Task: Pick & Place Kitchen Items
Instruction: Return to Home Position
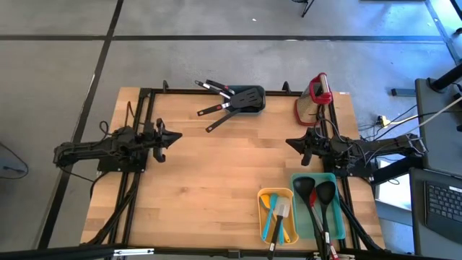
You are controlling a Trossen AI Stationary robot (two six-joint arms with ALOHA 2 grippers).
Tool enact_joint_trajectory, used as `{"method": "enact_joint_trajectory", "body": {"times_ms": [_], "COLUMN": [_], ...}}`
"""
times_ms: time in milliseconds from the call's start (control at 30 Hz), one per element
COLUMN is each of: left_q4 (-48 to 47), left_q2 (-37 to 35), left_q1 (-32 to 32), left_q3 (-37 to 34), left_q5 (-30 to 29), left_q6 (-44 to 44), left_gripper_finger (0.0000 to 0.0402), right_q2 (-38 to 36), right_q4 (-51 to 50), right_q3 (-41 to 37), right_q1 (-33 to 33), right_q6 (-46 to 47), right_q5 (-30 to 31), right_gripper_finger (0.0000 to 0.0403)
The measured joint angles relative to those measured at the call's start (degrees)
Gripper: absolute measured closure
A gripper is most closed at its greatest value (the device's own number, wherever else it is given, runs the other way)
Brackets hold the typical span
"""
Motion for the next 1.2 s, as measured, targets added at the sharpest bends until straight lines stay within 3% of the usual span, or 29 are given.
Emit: {"method": "enact_joint_trajectory", "body": {"times_ms": [133,1200], "left_q4": [-4.53,-4.44], "left_q2": [0.07,1.14], "left_q1": [0.0,0.17], "left_q3": [-0.02,0.0], "left_q5": [-0.52,-0.96], "left_q6": [-3.58,-3.29], "left_gripper_finger": [0.0397,0.0396], "right_q2": [0.0,0.0], "right_q4": [0.0,-0.42], "right_q3": [0.0,0.02], "right_q1": [-0.01,0.0], "right_q6": [0.0,0.0], "right_q5": [-0.03,-0.07], "right_gripper_finger": [0.04,0.04]}}
